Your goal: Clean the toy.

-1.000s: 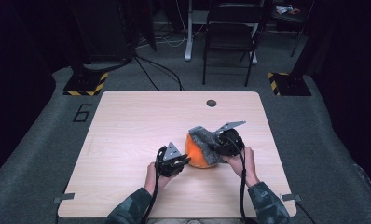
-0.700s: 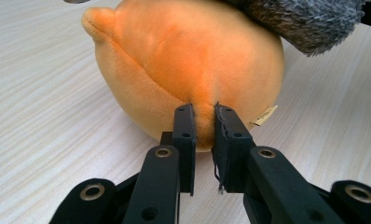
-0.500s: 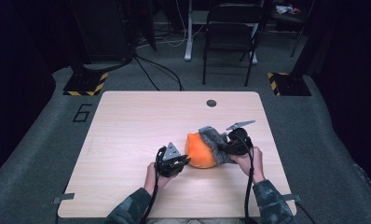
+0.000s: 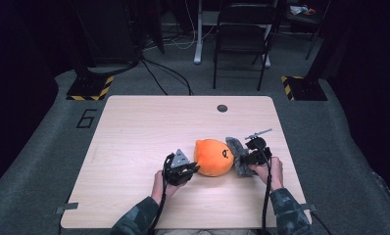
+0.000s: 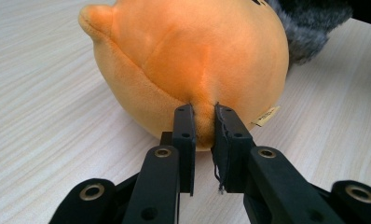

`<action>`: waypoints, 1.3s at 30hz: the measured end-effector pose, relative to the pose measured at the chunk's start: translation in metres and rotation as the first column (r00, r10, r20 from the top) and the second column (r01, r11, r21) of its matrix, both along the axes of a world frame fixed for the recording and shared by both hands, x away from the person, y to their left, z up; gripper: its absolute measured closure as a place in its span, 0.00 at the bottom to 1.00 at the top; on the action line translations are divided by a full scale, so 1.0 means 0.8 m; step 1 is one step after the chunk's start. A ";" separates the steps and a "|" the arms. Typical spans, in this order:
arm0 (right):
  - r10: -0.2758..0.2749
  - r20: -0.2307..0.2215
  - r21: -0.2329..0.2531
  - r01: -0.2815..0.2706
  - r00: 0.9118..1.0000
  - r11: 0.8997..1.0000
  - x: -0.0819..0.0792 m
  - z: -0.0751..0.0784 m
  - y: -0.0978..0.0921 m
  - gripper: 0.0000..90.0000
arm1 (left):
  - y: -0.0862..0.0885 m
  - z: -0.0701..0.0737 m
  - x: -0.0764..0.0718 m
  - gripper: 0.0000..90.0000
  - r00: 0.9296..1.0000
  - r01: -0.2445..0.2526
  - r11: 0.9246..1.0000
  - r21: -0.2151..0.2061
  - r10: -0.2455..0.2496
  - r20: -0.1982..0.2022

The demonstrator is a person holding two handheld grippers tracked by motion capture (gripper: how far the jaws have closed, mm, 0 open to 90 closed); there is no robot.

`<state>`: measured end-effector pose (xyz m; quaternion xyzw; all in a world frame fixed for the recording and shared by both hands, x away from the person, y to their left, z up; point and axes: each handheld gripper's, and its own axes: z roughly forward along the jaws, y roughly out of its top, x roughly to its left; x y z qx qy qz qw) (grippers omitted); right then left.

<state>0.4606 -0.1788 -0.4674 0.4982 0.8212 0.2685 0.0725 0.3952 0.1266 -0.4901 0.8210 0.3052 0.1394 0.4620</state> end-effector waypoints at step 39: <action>0.196 0.251 -0.029 -0.195 0.948 0.980 -0.032 0.070 0.108 0.87 | -0.003 0.000 -0.004 0.89 0.999 0.019 1.000 0.001 -0.019 0.037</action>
